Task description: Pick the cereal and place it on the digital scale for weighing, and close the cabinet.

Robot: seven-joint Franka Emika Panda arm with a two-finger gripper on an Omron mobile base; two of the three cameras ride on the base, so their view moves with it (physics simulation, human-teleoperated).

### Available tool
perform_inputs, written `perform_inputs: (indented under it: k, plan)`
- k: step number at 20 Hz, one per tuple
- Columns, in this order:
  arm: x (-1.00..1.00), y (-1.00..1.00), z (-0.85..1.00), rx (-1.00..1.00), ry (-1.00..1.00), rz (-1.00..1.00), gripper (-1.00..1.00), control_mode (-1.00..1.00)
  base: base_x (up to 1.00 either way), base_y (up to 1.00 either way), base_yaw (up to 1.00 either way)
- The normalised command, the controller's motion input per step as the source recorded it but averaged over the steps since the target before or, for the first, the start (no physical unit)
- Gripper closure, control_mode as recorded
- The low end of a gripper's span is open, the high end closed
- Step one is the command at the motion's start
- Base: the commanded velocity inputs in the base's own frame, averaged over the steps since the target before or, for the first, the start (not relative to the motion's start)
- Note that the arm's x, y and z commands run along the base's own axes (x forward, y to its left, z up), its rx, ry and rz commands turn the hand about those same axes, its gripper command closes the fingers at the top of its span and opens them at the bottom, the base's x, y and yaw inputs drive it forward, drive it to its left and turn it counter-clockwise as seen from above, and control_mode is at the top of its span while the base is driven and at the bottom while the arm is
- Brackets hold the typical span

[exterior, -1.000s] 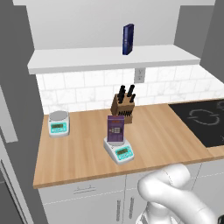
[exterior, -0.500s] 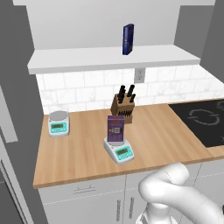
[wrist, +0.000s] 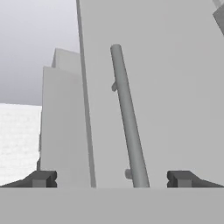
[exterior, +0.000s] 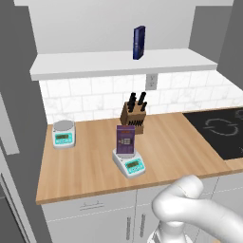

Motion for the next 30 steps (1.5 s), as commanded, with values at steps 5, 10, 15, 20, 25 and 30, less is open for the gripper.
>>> perform_inputs:
  k: [5,10,15,20,25,30]
  plan:
    - [0.14,-0.29,-0.16,0.00,0.03,-0.09,-1.00,-1.00,0.00,0.00,0.00]
    - [0.18,0.10,-0.01,-0.02,0.02,-0.02,-1.00,-1.00,0.00,0.00,0.00]
    - [0.47,0.51,0.00,-0.13,0.14,-0.04,-1.00,-1.00,0.00,0.00,0.00]
    - [0.40,0.46,0.00,-0.14,0.17,-0.02,-1.00,-1.00,0.00,0.00,0.00]
    - [0.23,0.44,0.00,-0.07,0.08,0.00,-1.00,-1.00,0.00,0.00,0.00]
    - [0.23,0.58,0.00,0.00,0.00,0.00,-1.00,-1.00,0.00,0.00,0.00]
